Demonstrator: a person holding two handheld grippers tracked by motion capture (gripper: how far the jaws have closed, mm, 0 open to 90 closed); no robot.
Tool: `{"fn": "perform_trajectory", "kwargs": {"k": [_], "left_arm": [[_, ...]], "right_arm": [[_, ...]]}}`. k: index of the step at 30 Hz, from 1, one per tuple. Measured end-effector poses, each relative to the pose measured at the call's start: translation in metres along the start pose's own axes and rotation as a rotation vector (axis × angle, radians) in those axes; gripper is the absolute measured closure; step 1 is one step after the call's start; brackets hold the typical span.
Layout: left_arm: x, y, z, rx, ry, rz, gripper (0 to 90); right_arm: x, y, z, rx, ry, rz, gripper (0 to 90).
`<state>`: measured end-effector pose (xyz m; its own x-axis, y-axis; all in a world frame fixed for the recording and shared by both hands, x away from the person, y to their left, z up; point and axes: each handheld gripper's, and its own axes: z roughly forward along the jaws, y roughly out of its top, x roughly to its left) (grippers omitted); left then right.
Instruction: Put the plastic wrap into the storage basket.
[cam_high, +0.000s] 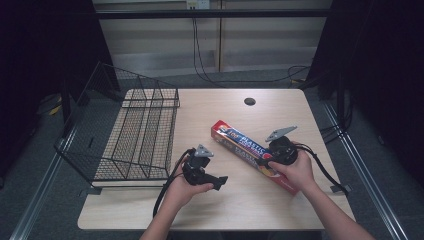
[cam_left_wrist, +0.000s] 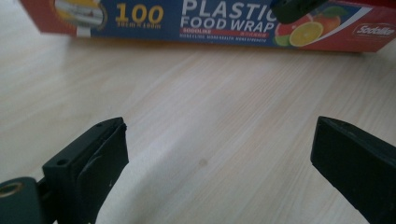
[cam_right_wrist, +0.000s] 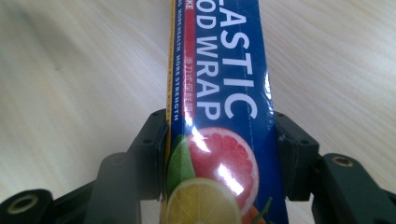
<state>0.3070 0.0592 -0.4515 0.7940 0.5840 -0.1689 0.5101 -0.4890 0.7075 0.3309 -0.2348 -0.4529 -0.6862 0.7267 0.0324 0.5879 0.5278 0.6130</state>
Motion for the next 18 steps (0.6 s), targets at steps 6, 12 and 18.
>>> {"fn": "perform_trajectory", "kwargs": {"k": [6,12,18], "left_arm": [[0.001,0.016,-0.010,-0.027,-0.036,0.023,4.1],[0.001,0.031,-0.016,-0.007,-0.056,0.062,4.0],[0.006,0.054,-0.020,0.040,-0.100,0.109,5.1]], "right_arm": [[0.001,-0.003,-0.016,-0.017,0.041,-0.061,45.7],[0.001,-0.004,-0.019,-0.014,0.108,-0.100,45.7],[0.007,0.004,-0.025,-0.011,0.145,-0.156,45.7]]}}
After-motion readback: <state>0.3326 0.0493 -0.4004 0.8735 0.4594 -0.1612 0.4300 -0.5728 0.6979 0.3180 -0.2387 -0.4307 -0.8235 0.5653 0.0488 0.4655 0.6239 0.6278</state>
